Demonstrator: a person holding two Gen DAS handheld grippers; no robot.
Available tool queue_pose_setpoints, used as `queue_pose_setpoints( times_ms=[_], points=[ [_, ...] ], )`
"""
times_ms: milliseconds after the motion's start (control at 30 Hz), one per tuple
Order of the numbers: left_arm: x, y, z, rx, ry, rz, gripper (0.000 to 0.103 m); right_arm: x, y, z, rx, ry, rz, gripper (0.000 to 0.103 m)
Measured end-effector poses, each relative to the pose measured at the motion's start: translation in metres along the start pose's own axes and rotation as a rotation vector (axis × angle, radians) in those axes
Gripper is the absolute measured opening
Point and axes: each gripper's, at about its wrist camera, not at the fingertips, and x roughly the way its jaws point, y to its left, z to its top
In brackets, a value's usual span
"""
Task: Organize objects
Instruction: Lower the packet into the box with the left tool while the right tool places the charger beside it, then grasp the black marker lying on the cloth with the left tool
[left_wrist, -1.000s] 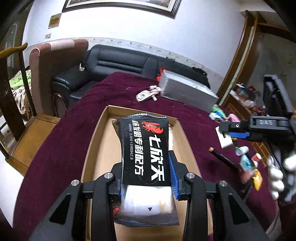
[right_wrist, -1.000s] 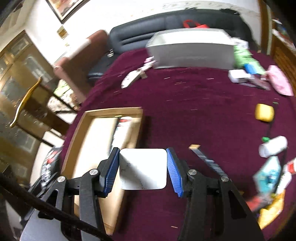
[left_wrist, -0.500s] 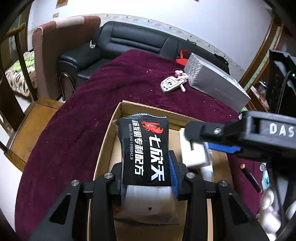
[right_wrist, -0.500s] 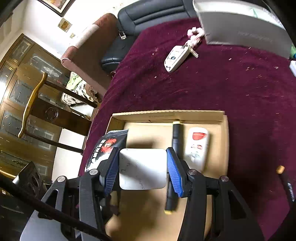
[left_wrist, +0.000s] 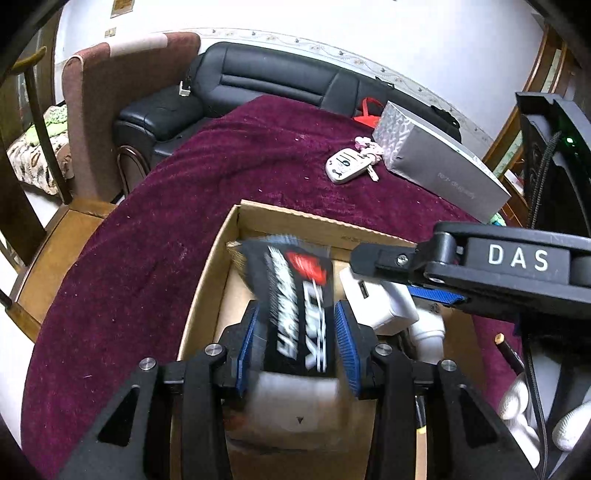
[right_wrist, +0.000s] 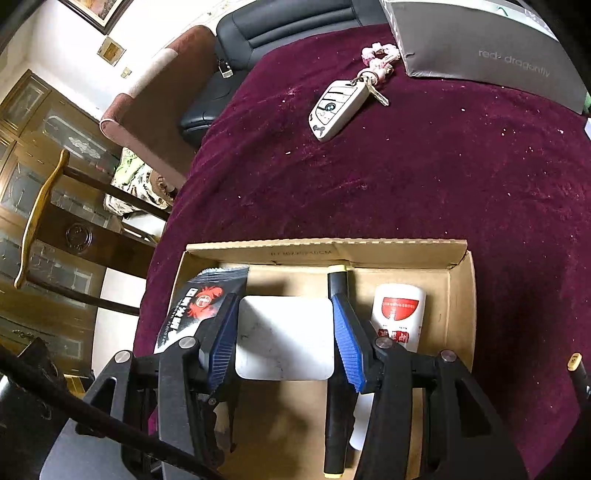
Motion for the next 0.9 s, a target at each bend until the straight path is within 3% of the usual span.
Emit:
queue_pose_setpoints(
  times_ms=[167,400,467,600,733,900],
  points=[
    [-0.004,0.003,0.004,-0.029,-0.022,-0.01,0.048,0.001,0.001,0.0,-0.004,-0.015,0.011,0.051],
    [-0.032,0.004,0.004,-0.079,-0.052,-0.07,0.05,-0.031,-0.001,0.0,-0.016,-0.084,0.03,0.051],
    [-0.047,0.003,0.0,-0.092,-0.061,-0.091,0.056,-0.044,-0.004,-0.005,-0.024,-0.095,0.047,0.051],
    [-0.075,0.0,-0.014,-0.114,-0.077,-0.144,0.06,-0.072,-0.015,-0.028,-0.051,-0.119,0.055,0.058],
    [-0.092,-0.015,-0.03,-0.086,-0.073,-0.145,0.061,-0.098,-0.037,-0.061,-0.056,-0.14,0.059,0.06],
    [-0.103,-0.054,-0.055,-0.019,-0.042,-0.175,0.061,-0.143,-0.073,-0.11,-0.063,-0.24,-0.011,0.06]
  ],
)
